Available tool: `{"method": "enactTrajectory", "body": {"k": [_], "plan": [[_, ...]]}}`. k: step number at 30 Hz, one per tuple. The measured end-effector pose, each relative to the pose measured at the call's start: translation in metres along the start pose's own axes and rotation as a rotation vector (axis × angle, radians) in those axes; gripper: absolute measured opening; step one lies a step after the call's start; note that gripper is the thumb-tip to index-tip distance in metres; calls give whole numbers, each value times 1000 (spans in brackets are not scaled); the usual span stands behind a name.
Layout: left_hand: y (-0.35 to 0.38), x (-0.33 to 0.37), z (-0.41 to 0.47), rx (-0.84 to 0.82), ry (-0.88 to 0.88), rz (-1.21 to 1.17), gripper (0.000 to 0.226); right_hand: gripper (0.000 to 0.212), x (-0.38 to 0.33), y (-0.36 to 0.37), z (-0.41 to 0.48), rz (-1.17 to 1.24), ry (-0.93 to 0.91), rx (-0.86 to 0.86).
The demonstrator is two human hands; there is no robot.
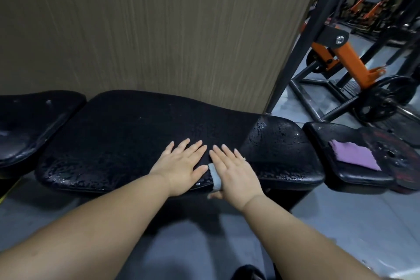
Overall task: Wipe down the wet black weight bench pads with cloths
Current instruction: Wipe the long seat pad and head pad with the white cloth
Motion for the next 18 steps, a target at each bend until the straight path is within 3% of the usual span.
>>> {"method": "enactTrajectory", "body": {"k": [7,13,18], "plan": [[0,0,1,-20,-8,6,62,122,56,6,-27,-89,61,-33],[2,0,2,-22,-8,3,62,123,145,-4,-89,-127,330,-66],[3,1,2,-27,-4,12,62,124,152,-7,-97,-160,447,-63]]}}
Point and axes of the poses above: each hand's wrist, its own z-axis towards the middle knuckle, its own y-axis out of the palm, x = y × z, the point moved 4 cm from there along z, towards the middle knuckle, and after that the axes turned 4 degrees about x, right-handed, at the moved point
